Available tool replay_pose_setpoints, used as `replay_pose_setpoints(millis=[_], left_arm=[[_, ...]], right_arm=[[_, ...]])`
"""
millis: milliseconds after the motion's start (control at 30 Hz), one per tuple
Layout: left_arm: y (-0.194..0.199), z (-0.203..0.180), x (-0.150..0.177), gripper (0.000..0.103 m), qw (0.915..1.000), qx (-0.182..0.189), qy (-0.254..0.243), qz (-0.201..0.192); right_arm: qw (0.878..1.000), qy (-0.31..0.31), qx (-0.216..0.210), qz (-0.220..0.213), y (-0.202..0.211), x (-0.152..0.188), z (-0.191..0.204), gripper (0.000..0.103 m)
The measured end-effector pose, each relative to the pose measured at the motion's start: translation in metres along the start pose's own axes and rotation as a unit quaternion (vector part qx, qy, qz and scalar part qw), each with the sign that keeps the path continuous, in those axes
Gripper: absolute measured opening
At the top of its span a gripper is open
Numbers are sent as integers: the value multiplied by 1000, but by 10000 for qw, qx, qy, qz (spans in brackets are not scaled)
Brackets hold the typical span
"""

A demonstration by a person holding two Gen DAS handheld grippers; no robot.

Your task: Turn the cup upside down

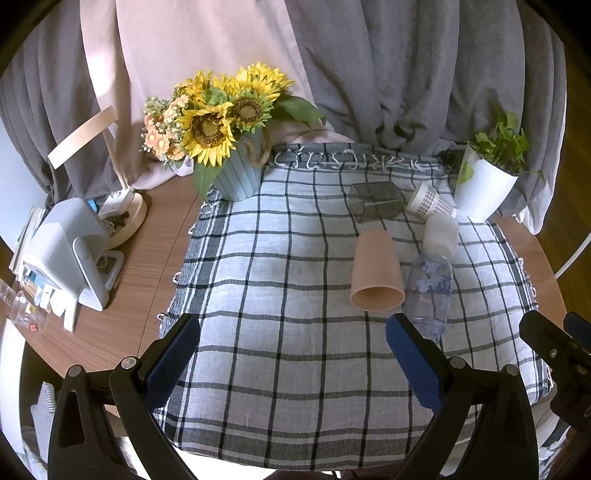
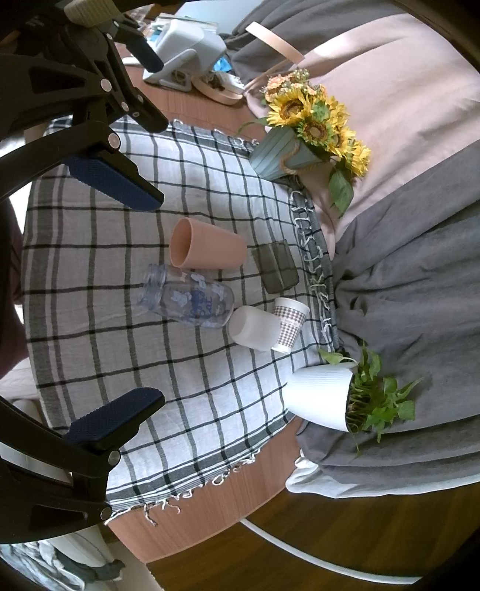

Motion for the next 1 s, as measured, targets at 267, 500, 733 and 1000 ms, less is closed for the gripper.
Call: replay_pose_setpoints(millis=[267, 500, 733, 1000], left_arm=[[-5, -11, -8, 103, 9998, -148, 98, 87], [-20, -29, -14, 103, 9989, -291, 176, 309], [-45, -47, -33, 103, 9957, -424, 588, 576], [-78, -65, -66, 103, 9869, -745, 1243, 711]], right_arm=[[9999, 135, -79, 38, -4, -4, -3, 97], [9987, 253, -275, 334, -27, -14, -13, 97], [9959, 481, -401, 658, -55, -44, -27, 97], [9894, 1171, -252, 826, -97, -110, -36, 97]])
Point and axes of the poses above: each gripper's, at about its wrist camera, not at the fingertips, and y roughly against the way its jaws point, z to its left, x to its underside, the point moved 2 cm from there along -y, roughly the way its jaws point, and after that the axes turned 2 degrees about y, right-handed, at the moved point
